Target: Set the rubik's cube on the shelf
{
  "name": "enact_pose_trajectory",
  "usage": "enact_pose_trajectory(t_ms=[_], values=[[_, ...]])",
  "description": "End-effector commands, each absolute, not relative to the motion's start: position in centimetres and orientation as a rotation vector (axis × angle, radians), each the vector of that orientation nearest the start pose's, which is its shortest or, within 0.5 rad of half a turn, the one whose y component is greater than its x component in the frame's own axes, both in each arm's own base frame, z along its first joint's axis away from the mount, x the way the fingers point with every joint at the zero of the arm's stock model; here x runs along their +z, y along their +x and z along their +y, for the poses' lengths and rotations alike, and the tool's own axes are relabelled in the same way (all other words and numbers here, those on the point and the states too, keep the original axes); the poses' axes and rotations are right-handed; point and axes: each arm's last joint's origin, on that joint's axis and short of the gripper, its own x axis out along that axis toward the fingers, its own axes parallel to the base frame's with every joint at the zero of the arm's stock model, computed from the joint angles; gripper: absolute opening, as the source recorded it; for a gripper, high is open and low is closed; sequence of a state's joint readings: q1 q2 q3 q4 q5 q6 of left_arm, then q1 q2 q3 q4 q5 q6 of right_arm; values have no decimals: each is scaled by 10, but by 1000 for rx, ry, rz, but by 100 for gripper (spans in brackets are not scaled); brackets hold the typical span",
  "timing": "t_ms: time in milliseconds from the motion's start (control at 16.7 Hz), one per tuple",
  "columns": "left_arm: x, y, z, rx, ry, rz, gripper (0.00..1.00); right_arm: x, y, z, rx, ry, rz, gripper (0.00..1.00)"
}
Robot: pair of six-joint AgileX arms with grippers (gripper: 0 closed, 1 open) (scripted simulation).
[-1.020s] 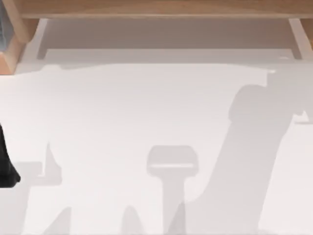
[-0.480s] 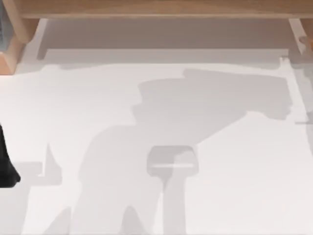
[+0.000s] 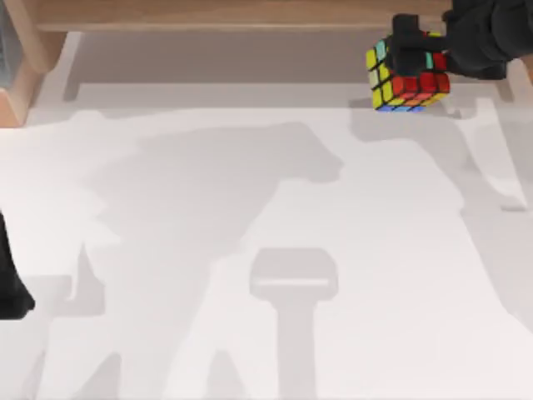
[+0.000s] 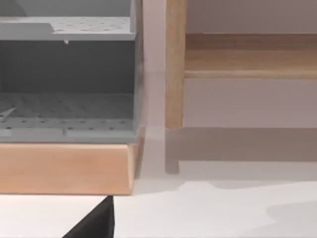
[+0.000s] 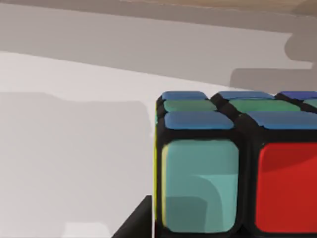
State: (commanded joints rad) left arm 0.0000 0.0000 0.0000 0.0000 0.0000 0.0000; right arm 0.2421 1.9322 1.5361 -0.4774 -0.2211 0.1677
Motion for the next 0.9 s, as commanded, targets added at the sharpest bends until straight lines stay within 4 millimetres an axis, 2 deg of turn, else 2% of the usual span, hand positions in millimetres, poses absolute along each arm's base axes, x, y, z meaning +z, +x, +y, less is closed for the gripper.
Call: enact_pose_trajectory(t_ms=[240,420,660,900], values=[[160,106,-1,0,0,0,100,180,400,185,526,72,762,0],[160,106,-1,0,0,0,100,146,384,217,572,25,617,0],[160,106,-1,0,0,0,100,124,365,236,536,-20,376,0],[160,106,-1,0,0,0,100,124,350,235,412,-35,134,0]])
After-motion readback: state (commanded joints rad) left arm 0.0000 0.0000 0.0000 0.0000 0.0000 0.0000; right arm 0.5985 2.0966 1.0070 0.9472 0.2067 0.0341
